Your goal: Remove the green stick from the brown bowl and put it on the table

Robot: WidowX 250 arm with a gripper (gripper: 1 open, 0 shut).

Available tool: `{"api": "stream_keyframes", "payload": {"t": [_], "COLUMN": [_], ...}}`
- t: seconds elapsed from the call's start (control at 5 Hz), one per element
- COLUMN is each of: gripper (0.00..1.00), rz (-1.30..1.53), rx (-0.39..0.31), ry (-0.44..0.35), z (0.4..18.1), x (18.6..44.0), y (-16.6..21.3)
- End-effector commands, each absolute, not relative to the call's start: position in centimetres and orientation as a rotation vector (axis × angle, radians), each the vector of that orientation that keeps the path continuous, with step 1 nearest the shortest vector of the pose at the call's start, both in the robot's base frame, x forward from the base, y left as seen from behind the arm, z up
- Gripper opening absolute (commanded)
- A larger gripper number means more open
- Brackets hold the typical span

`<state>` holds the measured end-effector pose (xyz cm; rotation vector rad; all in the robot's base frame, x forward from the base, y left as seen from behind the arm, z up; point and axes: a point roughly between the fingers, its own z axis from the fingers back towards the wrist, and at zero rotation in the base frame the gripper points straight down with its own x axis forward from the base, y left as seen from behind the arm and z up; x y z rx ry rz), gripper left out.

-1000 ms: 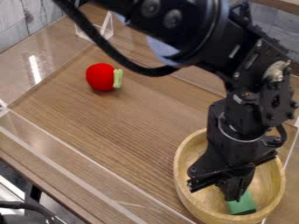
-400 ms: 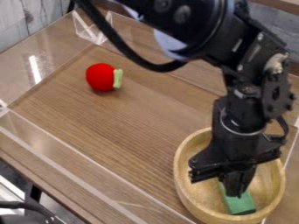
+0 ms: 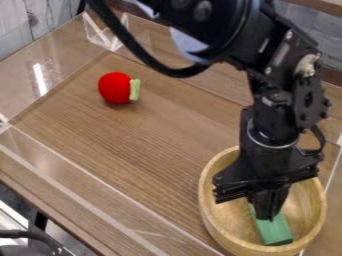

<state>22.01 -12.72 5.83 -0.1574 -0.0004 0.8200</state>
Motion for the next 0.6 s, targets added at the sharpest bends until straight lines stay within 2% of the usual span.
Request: {"api": "stream_keyframes", "payload": {"t": [0.0, 0.4], "gripper": [0.00, 0.00], "rz": [0.781, 0.858], "rx": [-0.193, -0.203], "ry": [-0.040, -0.064], "z": [7.6, 4.2], "x": [22.7, 23.3], "y": [-13.8, -13.9]}}
